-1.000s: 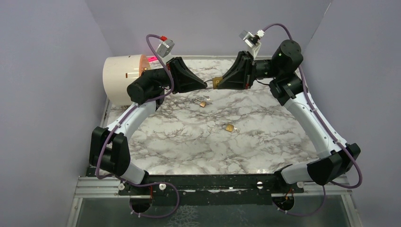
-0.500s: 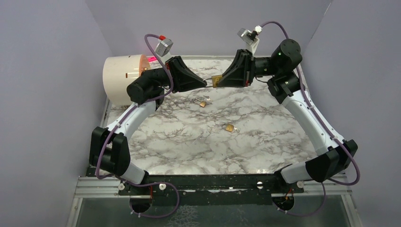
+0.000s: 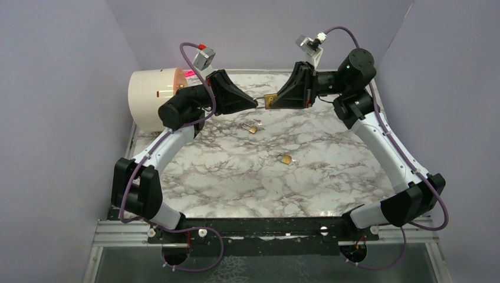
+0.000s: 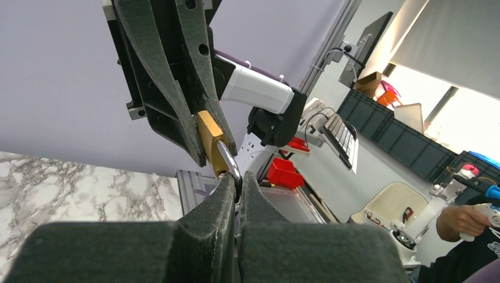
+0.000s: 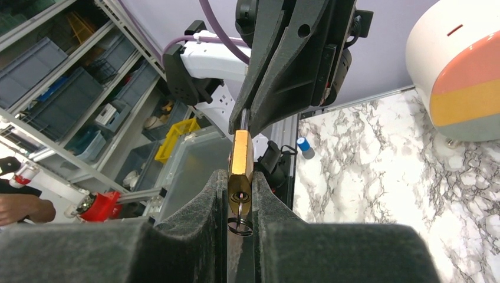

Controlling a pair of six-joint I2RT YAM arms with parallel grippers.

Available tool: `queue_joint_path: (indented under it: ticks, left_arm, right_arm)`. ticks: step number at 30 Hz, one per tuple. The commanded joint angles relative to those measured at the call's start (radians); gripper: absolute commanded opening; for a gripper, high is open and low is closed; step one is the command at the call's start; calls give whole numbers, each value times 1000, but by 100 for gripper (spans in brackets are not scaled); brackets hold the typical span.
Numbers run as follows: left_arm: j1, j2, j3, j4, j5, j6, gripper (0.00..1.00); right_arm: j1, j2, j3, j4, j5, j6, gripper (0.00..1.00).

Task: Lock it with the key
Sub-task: Lock the lock.

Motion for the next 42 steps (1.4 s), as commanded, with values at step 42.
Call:
queue_joint_path:
  ticks: [42]
  left_arm:
    - [-135, 124, 75, 263, -75, 53, 0]
  right_arm:
    - [123, 17, 140, -203, 118, -192, 21]
